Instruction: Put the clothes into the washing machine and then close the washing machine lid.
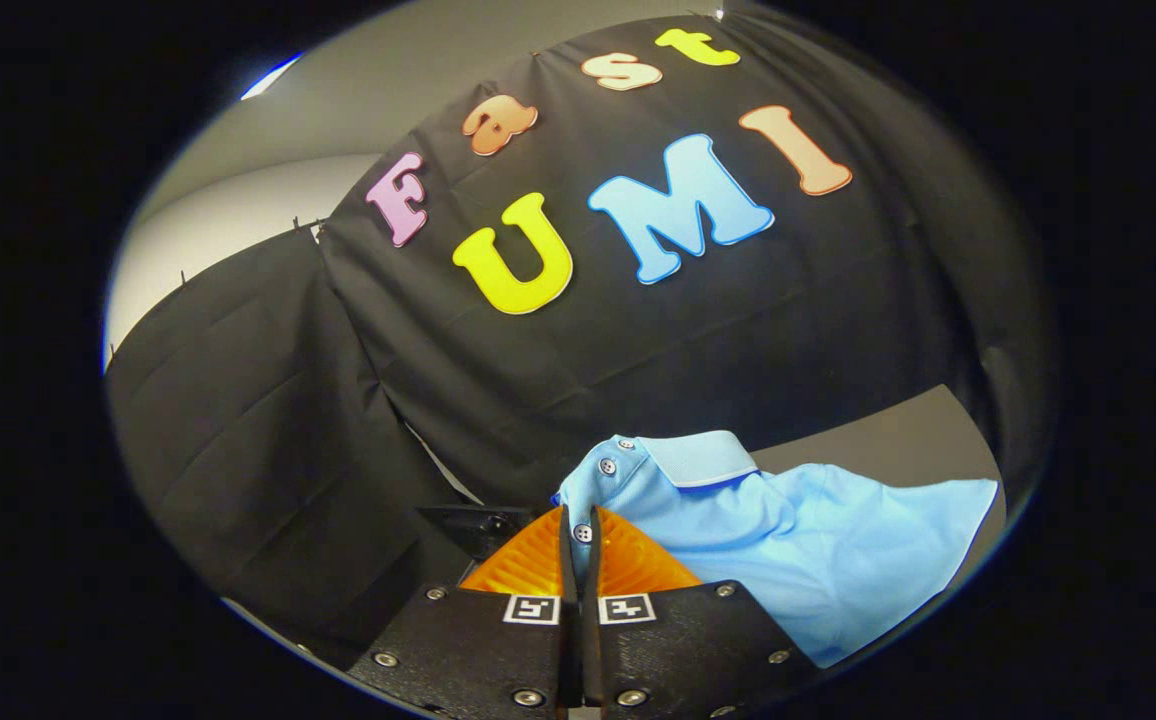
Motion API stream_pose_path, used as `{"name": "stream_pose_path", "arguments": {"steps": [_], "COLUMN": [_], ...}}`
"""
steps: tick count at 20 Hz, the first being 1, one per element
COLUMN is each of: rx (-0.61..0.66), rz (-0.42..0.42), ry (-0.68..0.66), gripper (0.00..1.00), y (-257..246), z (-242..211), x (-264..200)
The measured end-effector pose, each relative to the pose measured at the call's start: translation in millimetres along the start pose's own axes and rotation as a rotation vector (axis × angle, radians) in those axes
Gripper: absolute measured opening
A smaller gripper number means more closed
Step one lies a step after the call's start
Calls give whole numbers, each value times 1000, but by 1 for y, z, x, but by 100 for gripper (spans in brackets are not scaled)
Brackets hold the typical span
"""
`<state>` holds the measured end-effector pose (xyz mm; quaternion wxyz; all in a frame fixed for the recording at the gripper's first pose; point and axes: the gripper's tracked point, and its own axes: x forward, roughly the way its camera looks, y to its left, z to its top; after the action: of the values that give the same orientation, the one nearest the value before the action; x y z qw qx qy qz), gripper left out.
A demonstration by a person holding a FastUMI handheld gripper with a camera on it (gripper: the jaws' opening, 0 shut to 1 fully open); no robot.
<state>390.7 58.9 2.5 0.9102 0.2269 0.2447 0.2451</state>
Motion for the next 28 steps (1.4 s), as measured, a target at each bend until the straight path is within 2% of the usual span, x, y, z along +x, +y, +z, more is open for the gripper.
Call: {"name": "stream_pose_path", "arguments": {"steps": [5,15,28], "rx": [32,-36,-64], "rz": [90,181,224], "ry": [-6,30,103], "gripper": [0,0,0], "y": [59,150,225], "z": [-10,-46,-103], "x": [12,49,93]}}
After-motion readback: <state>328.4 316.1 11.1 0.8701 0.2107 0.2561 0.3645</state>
